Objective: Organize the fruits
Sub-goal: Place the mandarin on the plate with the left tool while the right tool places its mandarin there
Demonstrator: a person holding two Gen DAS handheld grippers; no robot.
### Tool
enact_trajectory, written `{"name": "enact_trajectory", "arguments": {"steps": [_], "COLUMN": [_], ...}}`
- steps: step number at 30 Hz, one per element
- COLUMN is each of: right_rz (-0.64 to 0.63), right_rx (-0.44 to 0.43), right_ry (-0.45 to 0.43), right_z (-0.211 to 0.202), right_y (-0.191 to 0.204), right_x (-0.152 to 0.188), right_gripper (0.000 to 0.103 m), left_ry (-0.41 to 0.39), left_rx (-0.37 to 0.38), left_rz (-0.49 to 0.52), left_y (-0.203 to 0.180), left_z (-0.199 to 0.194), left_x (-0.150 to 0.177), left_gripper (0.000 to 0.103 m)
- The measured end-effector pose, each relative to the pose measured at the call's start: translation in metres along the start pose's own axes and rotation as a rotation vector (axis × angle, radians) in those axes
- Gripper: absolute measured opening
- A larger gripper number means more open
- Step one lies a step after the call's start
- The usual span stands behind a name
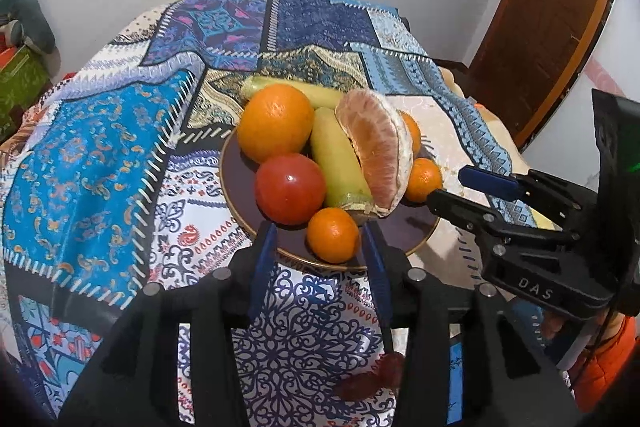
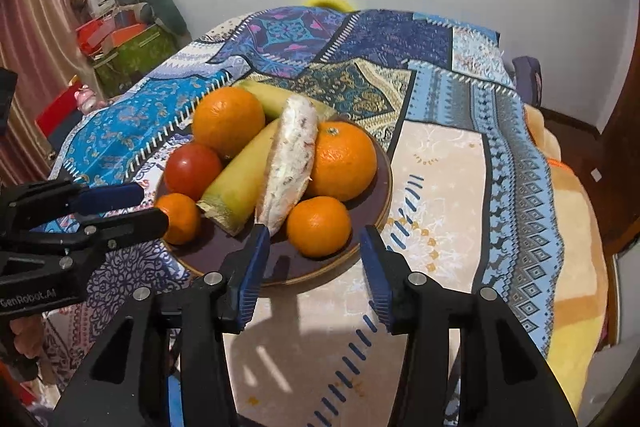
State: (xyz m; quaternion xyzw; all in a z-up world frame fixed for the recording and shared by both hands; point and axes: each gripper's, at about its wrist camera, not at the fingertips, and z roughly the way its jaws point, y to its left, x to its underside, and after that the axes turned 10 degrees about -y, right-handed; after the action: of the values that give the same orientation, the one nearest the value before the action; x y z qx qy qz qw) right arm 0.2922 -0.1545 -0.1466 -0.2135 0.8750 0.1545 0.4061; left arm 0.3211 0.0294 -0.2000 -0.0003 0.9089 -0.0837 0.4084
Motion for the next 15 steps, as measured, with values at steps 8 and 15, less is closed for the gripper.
{"name": "enact_trajectory", "arguments": {"steps": [8, 15], "right_rz": [-0.031, -0.047], "right_rx": [-0.005, -0.010], "right_ry": [-0.023, -0.030], "right_z": [-0.022, -0.043], "right_y": [0.012, 0.024], "right_x": [-0.002, 0.002], "right_gripper": [0.044, 0.044], "left_ry": [-0.022, -0.033], "left_rx": [-0.026, -0.057], "left_rz": [0.026, 0.018], "left_y": [-0.003, 0.003], "left_z": [-0.029, -0.059], "left_x": [0.001, 0.010], "left_gripper": [0.044, 0.044]}}
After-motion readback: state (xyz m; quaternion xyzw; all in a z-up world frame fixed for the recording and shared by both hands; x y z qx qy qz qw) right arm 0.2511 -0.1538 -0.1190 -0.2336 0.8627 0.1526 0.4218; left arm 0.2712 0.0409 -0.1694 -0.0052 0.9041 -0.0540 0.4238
